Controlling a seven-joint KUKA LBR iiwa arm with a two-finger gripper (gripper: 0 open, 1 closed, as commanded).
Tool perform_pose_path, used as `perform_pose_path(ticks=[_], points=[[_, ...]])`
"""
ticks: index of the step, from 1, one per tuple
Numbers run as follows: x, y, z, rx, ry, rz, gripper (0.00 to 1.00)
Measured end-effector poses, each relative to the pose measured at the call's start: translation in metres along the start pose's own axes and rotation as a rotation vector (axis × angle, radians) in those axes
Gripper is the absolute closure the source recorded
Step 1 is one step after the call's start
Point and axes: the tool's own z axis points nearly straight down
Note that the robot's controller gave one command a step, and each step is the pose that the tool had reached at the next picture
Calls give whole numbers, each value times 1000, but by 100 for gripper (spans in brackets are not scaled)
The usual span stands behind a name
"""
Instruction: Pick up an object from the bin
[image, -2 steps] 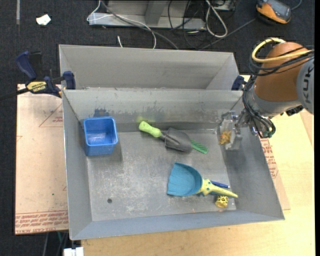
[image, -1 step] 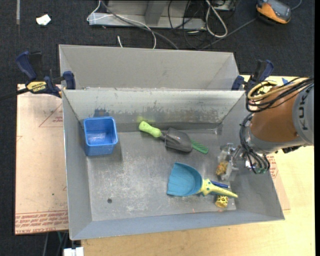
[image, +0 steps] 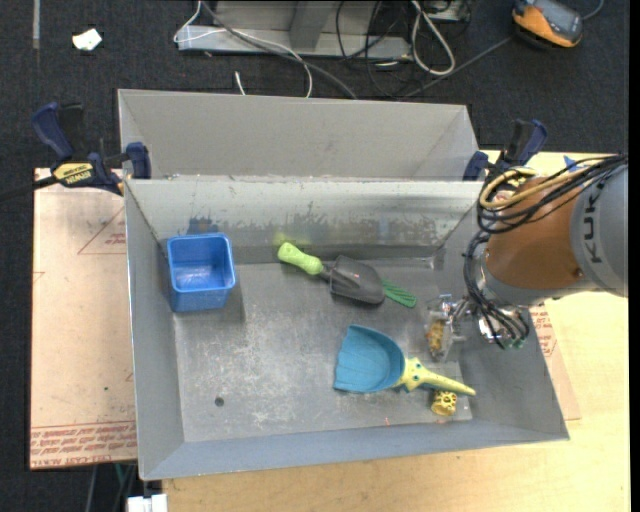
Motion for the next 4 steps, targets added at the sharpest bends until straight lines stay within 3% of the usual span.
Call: perform_pose_path(ticks=[1,2,3,4], points=[[16,-8,-69,-5,11,57,100],[6,-3,-55,-4,0,147,100],[11,-9,-99,-5,12,125,100],[0,-16,-125,-6,6,62,100]])
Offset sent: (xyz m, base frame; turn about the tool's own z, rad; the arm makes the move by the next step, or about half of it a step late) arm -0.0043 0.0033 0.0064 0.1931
